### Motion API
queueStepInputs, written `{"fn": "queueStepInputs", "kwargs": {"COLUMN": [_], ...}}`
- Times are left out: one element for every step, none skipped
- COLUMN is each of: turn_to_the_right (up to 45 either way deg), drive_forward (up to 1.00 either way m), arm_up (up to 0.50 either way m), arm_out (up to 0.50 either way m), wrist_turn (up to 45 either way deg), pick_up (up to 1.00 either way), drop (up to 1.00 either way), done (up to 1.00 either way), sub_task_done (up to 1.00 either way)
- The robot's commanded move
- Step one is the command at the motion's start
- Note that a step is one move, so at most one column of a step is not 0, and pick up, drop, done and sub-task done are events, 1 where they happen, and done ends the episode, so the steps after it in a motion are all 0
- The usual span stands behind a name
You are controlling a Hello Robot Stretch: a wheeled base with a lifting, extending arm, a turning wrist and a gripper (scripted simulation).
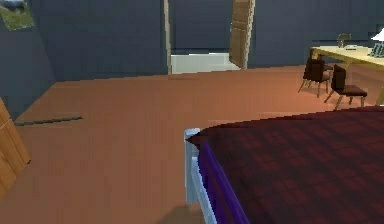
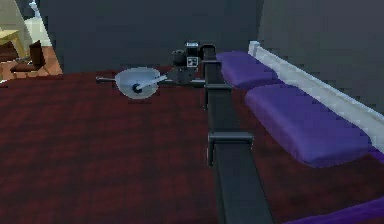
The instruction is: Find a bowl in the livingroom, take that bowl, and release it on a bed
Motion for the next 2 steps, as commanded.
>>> {"fn": "queueStepInputs", "kwargs": {"turn_to_the_right": [0.0, 0.0], "drive_forward": [0.00, 0.00], "arm_up": [-0.32, 0.00], "arm_out": [0.00, 0.00], "wrist_turn": [0.0, 0.0], "pick_up": [0.00, 0.00], "drop": [0.00, 1.00], "done": [0.00, 0.00], "sub_task_done": [0.00, 0.00]}}
